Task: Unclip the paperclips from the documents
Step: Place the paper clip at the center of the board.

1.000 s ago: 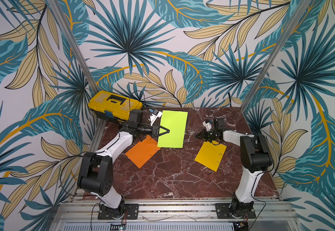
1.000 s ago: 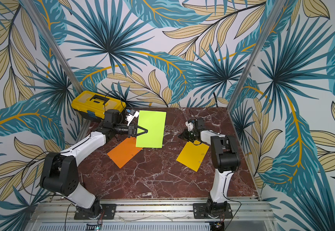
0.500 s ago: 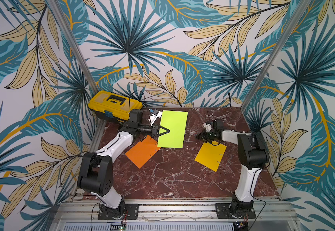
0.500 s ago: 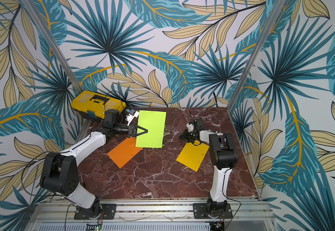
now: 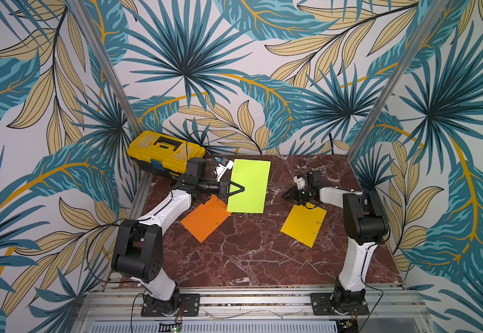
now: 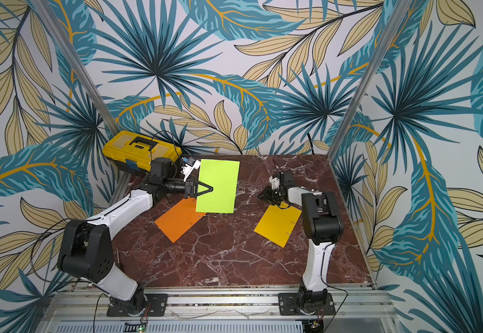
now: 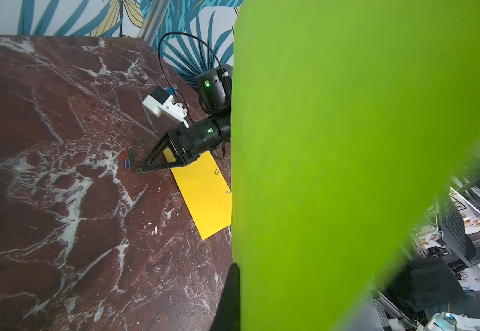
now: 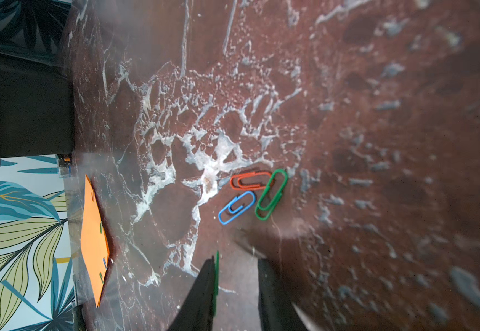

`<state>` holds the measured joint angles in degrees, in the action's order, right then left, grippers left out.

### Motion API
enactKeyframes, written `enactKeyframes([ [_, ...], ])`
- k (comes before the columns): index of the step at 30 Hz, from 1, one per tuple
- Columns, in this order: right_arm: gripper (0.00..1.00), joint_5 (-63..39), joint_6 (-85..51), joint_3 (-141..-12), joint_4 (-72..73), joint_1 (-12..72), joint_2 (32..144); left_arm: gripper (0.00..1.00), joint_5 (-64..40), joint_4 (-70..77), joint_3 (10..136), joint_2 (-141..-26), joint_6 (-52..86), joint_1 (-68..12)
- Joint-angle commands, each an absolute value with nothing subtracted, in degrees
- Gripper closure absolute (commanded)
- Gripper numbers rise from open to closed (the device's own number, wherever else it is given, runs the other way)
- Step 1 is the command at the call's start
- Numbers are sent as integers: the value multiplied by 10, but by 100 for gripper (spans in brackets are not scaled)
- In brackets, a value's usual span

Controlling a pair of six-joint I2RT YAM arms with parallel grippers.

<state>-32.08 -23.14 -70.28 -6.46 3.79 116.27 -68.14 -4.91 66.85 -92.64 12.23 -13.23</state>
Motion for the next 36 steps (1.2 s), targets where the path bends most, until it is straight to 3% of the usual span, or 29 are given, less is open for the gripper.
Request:
enactKeyframes([
  [1, 71, -305, -202, -705, -95, 37, 1159, 100, -681, -39, 664, -910, 117, -129],
  [17, 73, -167, -126, -778, -260, 88, 1178, 100, -675, -39, 664, -916, 117, -129],
  [22, 76, -185, -131, -749, -212, 90, 1168, 100, -675, -39, 662, -913, 115, -129],
  [28, 67, -182, -131, -728, -190, 90, 1150, 100, -675, -39, 663, -917, 116, -129],
  [36, 67, -144, -125, -717, -188, 96, 1131, 100, -672, -39, 663, -919, 116, -129],
])
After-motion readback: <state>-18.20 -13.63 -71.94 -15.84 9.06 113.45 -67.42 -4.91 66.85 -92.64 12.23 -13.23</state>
